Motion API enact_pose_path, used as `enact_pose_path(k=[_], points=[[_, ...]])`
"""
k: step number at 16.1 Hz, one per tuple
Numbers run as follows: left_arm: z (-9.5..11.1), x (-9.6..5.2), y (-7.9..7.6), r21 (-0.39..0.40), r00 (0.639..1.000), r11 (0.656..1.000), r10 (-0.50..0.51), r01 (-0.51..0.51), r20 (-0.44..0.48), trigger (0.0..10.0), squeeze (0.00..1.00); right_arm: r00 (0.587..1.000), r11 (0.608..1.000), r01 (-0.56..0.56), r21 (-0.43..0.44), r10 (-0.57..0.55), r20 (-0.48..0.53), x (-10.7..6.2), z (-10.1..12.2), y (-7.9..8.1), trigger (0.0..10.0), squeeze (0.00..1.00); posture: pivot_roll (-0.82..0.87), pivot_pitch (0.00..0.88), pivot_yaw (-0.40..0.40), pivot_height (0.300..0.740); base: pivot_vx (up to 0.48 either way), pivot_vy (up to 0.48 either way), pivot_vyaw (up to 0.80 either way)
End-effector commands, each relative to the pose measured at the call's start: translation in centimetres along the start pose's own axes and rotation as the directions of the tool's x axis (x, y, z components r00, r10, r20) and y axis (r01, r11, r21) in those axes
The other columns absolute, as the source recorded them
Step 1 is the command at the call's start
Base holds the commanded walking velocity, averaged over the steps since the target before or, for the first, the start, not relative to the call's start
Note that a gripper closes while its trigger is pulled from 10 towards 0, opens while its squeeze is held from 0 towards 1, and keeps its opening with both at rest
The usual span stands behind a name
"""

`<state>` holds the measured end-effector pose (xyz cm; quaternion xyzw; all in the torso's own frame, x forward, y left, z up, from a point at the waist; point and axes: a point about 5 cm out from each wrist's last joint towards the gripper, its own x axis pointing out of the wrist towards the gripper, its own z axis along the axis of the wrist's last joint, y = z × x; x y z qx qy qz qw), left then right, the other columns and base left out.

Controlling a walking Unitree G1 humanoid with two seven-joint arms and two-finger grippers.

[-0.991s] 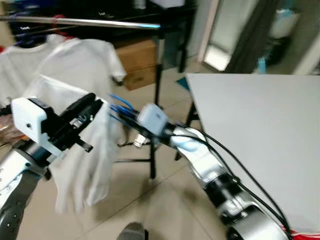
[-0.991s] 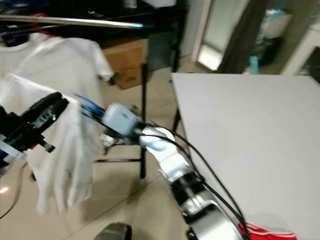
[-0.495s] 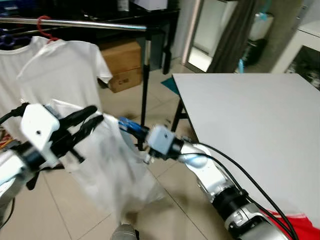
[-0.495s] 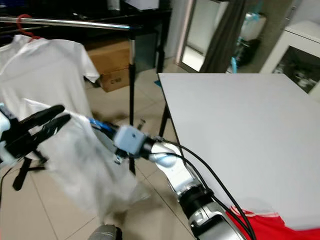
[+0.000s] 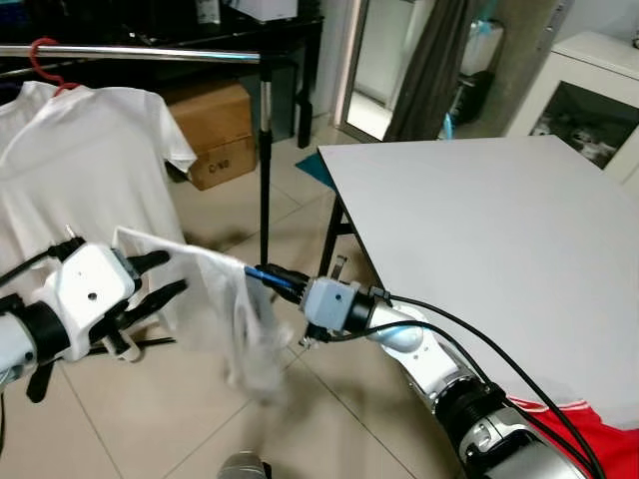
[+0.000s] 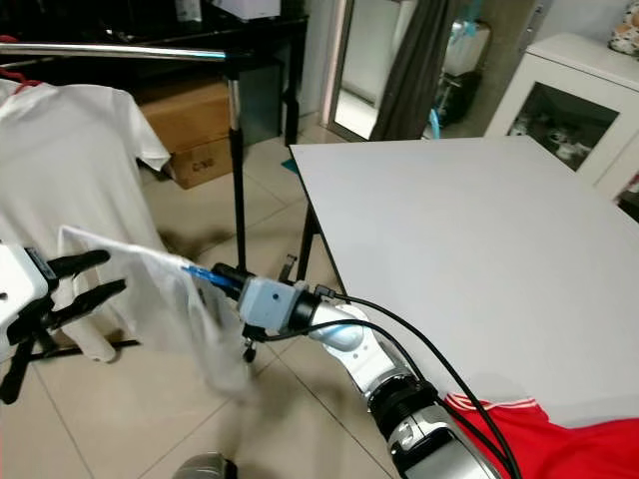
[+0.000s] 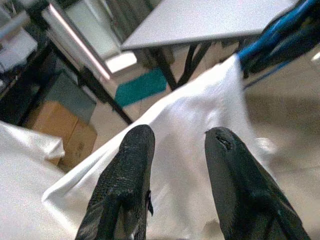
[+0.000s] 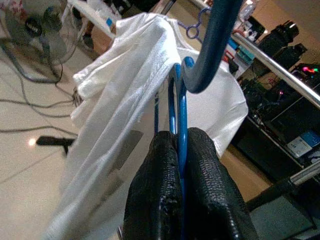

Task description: Hang hanger

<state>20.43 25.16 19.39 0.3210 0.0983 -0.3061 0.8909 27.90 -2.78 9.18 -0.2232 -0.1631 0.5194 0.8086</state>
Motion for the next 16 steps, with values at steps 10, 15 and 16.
enact_pose_path(k=[10, 15, 16], points=[[-0.1, 0.9, 1.3, 0.175, 0.994, 0.979, -0.101, 0.105, -0.036, 10.0, 0.00, 0.998, 0.995, -0.050, -0.081, 0.052, 0.022, -0.3, -0.3, 0.3, 10.0, 0.00, 0.16, 0.000, -0.032, 0.740, 0.000, 0.000, 0.00], [0.6, 1.0, 0.5, 0.055, 0.976, 0.976, -0.215, 0.213, 0.043, 10.0, 1.00, 0.998, 0.994, -0.053, -0.094, 0.056, 0.024, -0.2, -0.2, 0.1, 10.0, 0.00, 0.15, 0.000, -0.028, 0.740, 0.000, 0.000, 0.00], [0.3, 1.2, 0.9, 0.098, 0.981, 0.977, -0.193, 0.189, 0.024, 10.0, 1.00, 0.998, 0.994, -0.054, -0.098, 0.057, 0.027, -0.3, -0.2, 0.1, 10.0, 0.00, 0.15, 0.000, -0.030, 0.740, 0.000, 0.000, 0.00]])
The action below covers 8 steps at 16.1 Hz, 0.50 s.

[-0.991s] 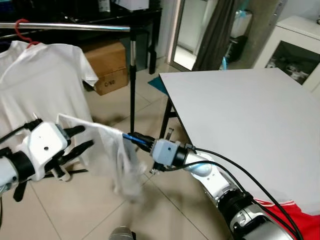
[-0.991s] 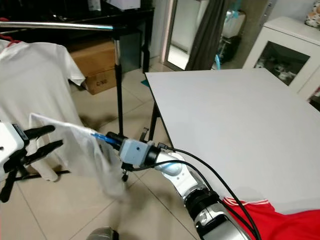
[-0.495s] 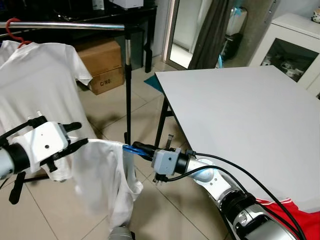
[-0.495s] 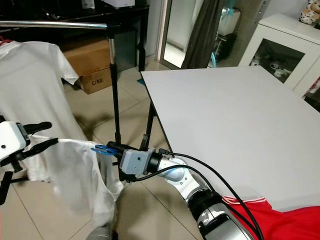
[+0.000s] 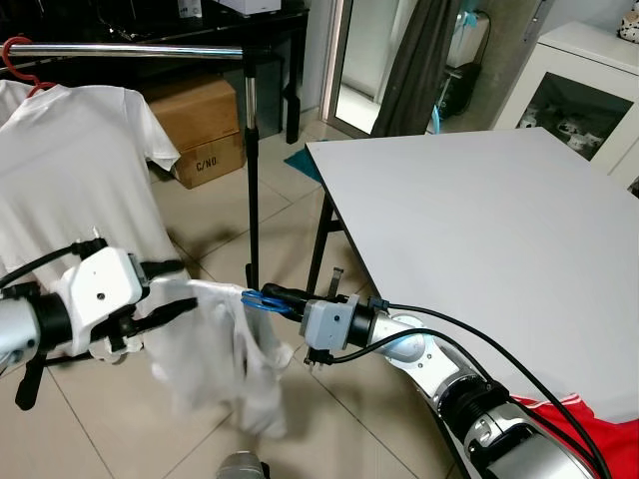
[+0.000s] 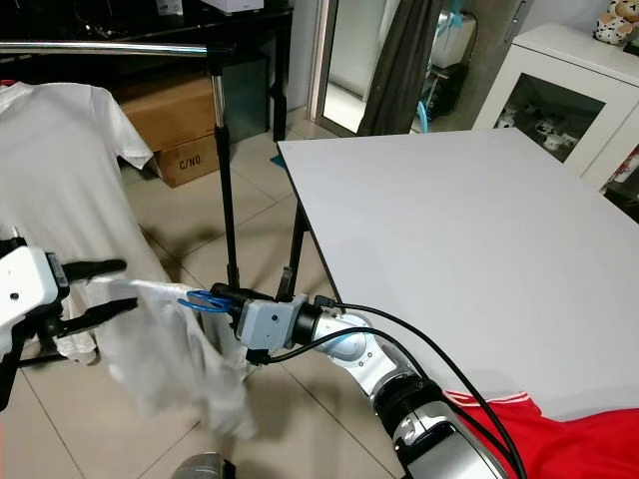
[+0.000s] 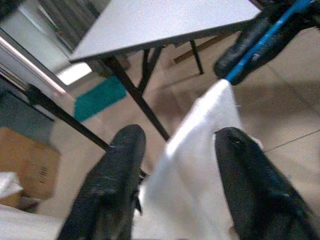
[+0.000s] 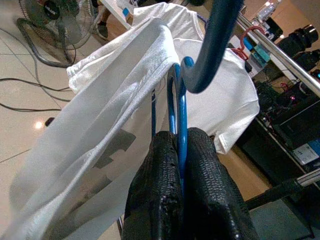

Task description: Hang hanger

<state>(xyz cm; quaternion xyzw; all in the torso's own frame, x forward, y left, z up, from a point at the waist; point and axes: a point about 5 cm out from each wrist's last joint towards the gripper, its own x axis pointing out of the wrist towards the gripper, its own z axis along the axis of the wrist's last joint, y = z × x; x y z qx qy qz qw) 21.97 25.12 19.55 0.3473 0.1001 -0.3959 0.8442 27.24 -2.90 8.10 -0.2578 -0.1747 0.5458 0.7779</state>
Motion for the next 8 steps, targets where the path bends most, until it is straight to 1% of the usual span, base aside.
enact_pose_path(k=[1, 2, 3, 5, 6, 8], points=[[-0.5, 0.1, 0.3, 0.048, 0.999, 0.999, 0.008, -0.007, -0.036, 10.0, 0.77, 0.999, 0.999, 0.022, -0.028, -0.021, 0.026, 0.1, 0.4, -1.0, 10.0, 0.00, 0.15, 0.000, -0.030, 0.740, 0.000, 0.000, 0.00], [-0.6, 0.1, 0.3, 0.059, 0.999, 0.998, 0.010, -0.008, -0.048, 10.0, 0.77, 0.999, 0.999, 0.021, -0.029, -0.020, 0.027, 0.1, 0.4, -1.0, 10.0, 0.00, 0.16, 0.000, -0.031, 0.740, 0.000, 0.000, 0.00], [-0.9, 0.1, 0.5, 0.079, 0.998, 0.997, 0.008, -0.003, -0.064, 10.0, 0.00, 0.999, 0.999, 0.016, -0.031, -0.015, 0.031, 0.1, 0.4, -0.9, 10.0, 0.00, 0.16, 0.000, -0.031, 0.740, 0.000, 0.000, 0.00], [-0.9, 0.1, 0.6, 0.075, 0.998, 0.997, -0.002, 0.007, -0.064, 10.0, 0.00, 0.999, 0.999, 0.013, -0.032, -0.012, 0.036, 0.2, 0.5, -0.9, 10.0, 0.00, 0.16, 0.000, -0.031, 0.740, 0.000, 0.000, 0.00], [-1.1, 0.2, 0.6, 0.055, 0.998, 0.998, -0.021, 0.025, -0.064, 10.0, 0.00, 0.999, 0.999, 0.010, -0.033, -0.008, 0.041, 0.3, 0.6, -0.9, 10.0, 0.00, 0.16, 0.000, -0.028, 0.740, 0.000, 0.000, 0.00], [-1.6, 0.3, 0.5, 0.056, 0.996, 0.997, -0.055, 0.060, -0.076, 10.0, 0.00, 0.999, 0.999, -0.001, -0.047, 0.003, 0.049, 0.3, 0.7, -0.8, 10.0, 0.00, 0.16, 0.000, -0.028, 0.740, 0.000, 0.000, 0.00]])
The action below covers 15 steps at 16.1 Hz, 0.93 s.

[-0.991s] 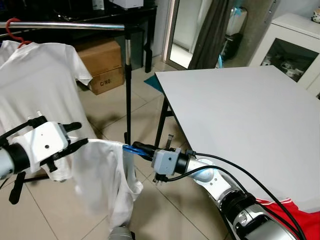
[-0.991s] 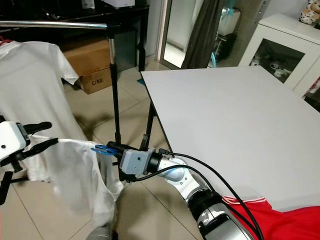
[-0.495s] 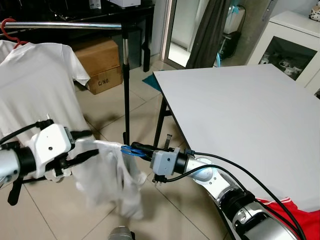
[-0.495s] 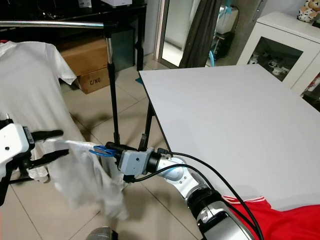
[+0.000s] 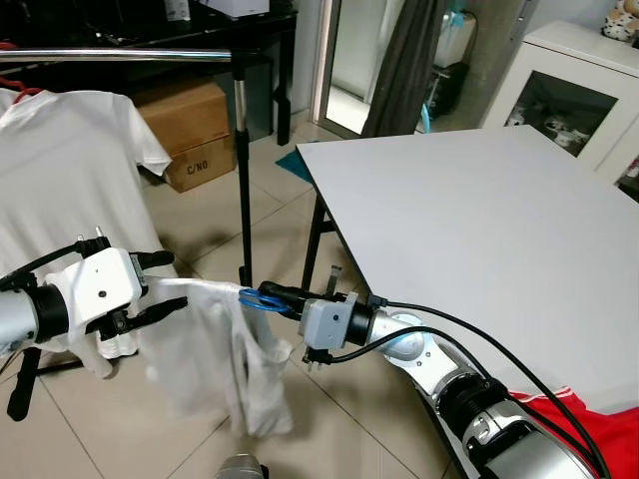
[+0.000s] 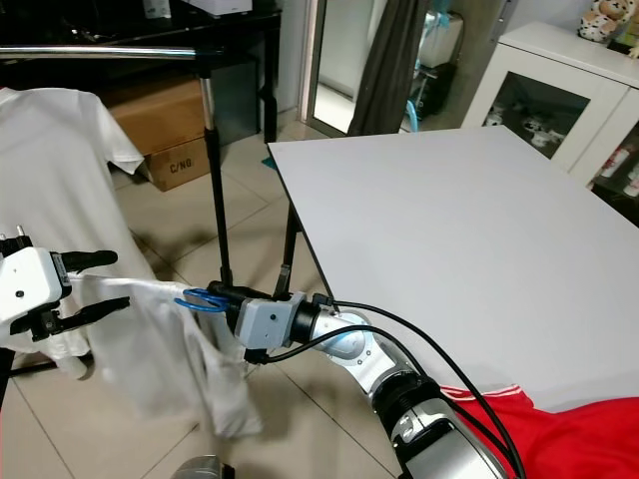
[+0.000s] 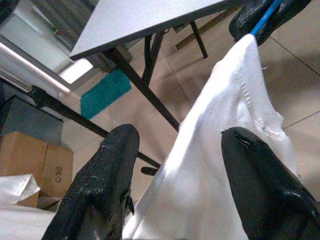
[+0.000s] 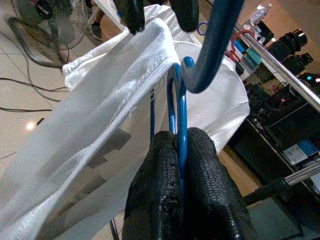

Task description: Hang hanger

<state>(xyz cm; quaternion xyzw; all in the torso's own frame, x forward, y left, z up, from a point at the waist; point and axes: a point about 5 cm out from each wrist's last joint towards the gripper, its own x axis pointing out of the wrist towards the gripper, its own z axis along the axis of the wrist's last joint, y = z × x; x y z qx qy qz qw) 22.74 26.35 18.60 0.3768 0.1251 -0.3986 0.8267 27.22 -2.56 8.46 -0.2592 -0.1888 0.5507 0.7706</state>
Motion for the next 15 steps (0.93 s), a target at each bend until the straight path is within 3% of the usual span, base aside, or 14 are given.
enact_pose_path(k=[1, 8, 9, 10, 15], points=[[0.0, 0.3, -0.2, 0.017, 0.999, 0.999, -0.045, 0.045, -0.003, 10.0, 0.00, 1.000, 0.999, 0.003, -0.034, -0.002, 0.026, 0.1, 0.4, -0.7, 10.0, 0.00, 0.16, 0.000, -0.027, 0.740, 0.000, 0.000, 0.00], [-0.3, 1.9, -0.3, 0.030, 0.986, 0.986, -0.164, 0.163, 0.016, 10.0, 0.00, 0.998, 0.996, -0.022, -0.086, 0.027, 0.058, 0.3, 0.9, -0.8, 10.0, 0.00, 0.14, 0.000, -0.018, 0.740, 0.000, 0.000, 0.00], [-0.1, 2.3, -0.5, 0.028, 0.981, 0.982, -0.190, 0.189, 0.032, 5.9, 0.00, 0.998, 0.995, -0.022, -0.095, 0.028, 0.064, 0.3, 1.0, -0.8, 10.0, 0.00, 0.14, 0.000, -0.017, 0.740, 0.000, 0.000, 0.00], [-0.1, 2.5, -0.8, 0.022, 0.977, 0.978, -0.210, 0.209, 0.044, 0.0, 0.00, 0.997, 0.994, -0.019, -0.108, 0.027, 0.069, 0.3, 1.1, -0.9, 10.0, 0.00, 0.14, 0.000, -0.016, 0.740, 0.000, 0.000, 0.00], [-0.2, 2.7, -1.5, -0.001, 0.963, 0.964, -0.266, 0.267, 0.048, 0.0, 0.00, 0.996, 0.989, -0.006, -0.146, 0.019, 0.090, 0.3, 1.4, -1.2, 10.0, 0.00, 0.14, 0.000, -0.022, 0.740, 0.000, 0.000, 0.00]])
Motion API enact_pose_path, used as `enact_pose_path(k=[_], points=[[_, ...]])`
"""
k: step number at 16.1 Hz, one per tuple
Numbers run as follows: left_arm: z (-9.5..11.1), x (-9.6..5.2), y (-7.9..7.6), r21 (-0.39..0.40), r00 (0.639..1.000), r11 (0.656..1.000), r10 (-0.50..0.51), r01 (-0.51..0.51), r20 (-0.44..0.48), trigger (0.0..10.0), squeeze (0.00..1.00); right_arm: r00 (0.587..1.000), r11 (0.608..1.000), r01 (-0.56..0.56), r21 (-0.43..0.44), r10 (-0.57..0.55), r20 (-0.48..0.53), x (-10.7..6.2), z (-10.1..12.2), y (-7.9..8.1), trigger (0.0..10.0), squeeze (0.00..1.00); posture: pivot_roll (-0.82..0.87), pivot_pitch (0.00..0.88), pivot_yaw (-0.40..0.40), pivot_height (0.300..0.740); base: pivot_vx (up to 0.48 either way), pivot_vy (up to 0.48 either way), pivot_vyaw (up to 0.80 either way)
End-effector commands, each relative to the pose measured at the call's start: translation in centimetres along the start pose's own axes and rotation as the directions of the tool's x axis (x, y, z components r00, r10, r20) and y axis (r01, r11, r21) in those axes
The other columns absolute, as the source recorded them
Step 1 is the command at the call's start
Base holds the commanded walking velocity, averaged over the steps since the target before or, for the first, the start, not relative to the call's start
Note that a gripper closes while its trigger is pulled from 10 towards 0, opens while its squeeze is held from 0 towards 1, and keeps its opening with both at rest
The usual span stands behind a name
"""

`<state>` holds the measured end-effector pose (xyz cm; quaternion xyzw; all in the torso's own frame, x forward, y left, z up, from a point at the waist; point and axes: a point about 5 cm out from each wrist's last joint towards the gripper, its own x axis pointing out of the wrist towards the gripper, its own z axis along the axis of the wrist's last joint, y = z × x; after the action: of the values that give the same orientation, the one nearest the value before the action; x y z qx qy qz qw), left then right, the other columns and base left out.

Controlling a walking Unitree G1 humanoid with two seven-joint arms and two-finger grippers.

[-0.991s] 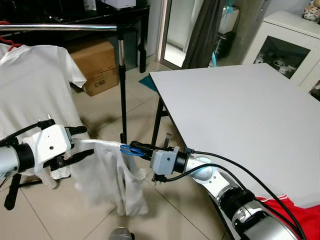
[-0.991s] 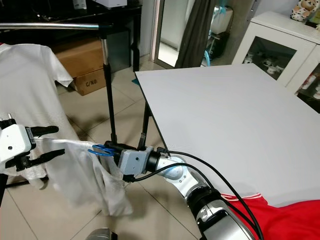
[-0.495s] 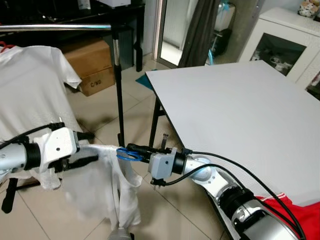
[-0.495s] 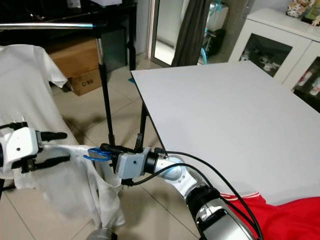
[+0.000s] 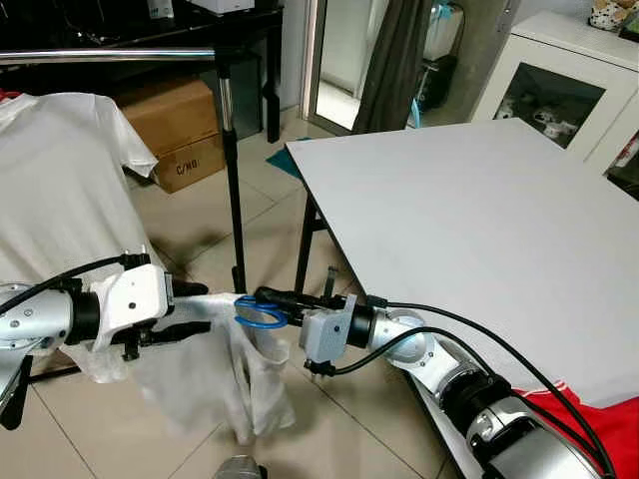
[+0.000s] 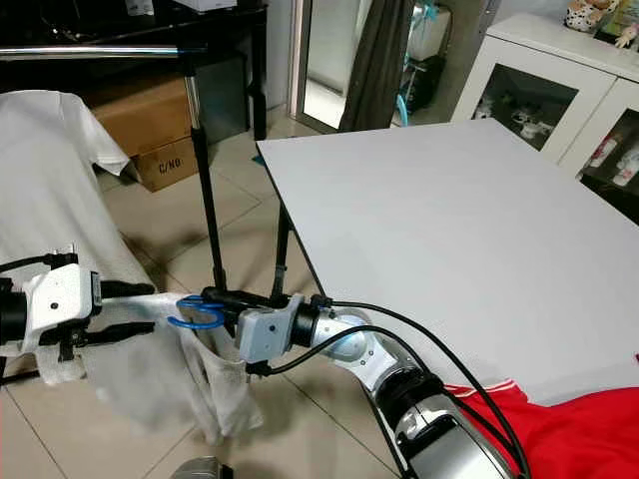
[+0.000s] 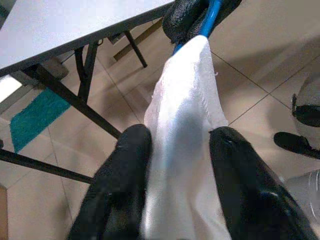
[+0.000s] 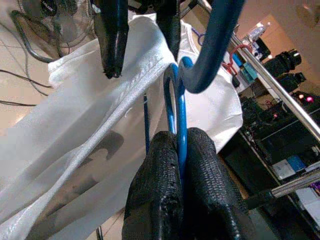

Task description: Hang hanger

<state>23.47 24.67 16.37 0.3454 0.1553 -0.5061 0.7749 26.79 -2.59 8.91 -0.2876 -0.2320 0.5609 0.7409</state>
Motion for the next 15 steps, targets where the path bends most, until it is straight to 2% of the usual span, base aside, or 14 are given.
enact_pose_path(k=[1, 5, 11, 12, 13, 15], points=[[0.11, 0.16, -0.26, 0.000, 1.000, 1.000, -0.028, 0.028, 0.002, 0.0, 0.00, 0.999, 0.998, 0.031, -0.054, -0.029, 0.042, 0.45, 0.68, -1.52, 10.0, 0.00, 0.15, 0.000, -0.022, 0.740, 0.000, 0.000, 0.00], [0.06, 0.01, -0.03, 0.000, 1.000, 1.000, -0.023, 0.023, -0.001, 0.0, 0.00, 0.998, 0.994, 0.045, -0.101, -0.041, 0.044, 0.39, 0.73, -1.90, 10.0, 0.00, 0.14, 0.000, -0.021, 0.740, 0.000, 0.000, 0.00], [0.18, 0.17, 0.28, 0.002, 1.000, 1.000, -0.002, 0.002, 0.014, 0.0, 0.00, 0.998, 0.990, 0.063, -0.126, -0.059, 0.036, 0.05, 0.56, -2.19, 10.0, 0.00, 0.14, 0.000, -0.023, 0.740, 0.000, 0.000, 0.00], [0.16, 0.17, 0.29, 0.001, 1.000, 1.000, -0.001, 0.001, 0.014, 0.0, 0.00, 0.997, 0.992, 0.062, -0.110, -0.057, 0.045, -0.01, 0.59, -2.16, 10.0, 0.00, 0.14, 0.000, -0.023, 0.740, 0.000, 0.000, 0.00], [0.16, 0.22, 0.26, 0.001, 1.000, 1.000, -0.001, 0.001, 0.013, 0.0, 0.00, 0.996, 0.993, 0.068, -0.093, -0.063, 0.058, -0.18, 0.64, -2.19, 10.0, 1.00, 0.13, 0.000, -0.025, 0.740, 0.000, 0.000, 0.00], [0.08, 0.30, 0.13, 0.000, 1.000, 1.000, -0.005, 0.005, 0.011, 0.0, 0.00, 0.996, 0.991, 0.079, -0.108, -0.073, 0.060, -0.20, 0.68, -2.28, 10.0, 1.00, 0.13, 0.000, -0.025, 0.740, 0.000, 0.000, 0.00]])
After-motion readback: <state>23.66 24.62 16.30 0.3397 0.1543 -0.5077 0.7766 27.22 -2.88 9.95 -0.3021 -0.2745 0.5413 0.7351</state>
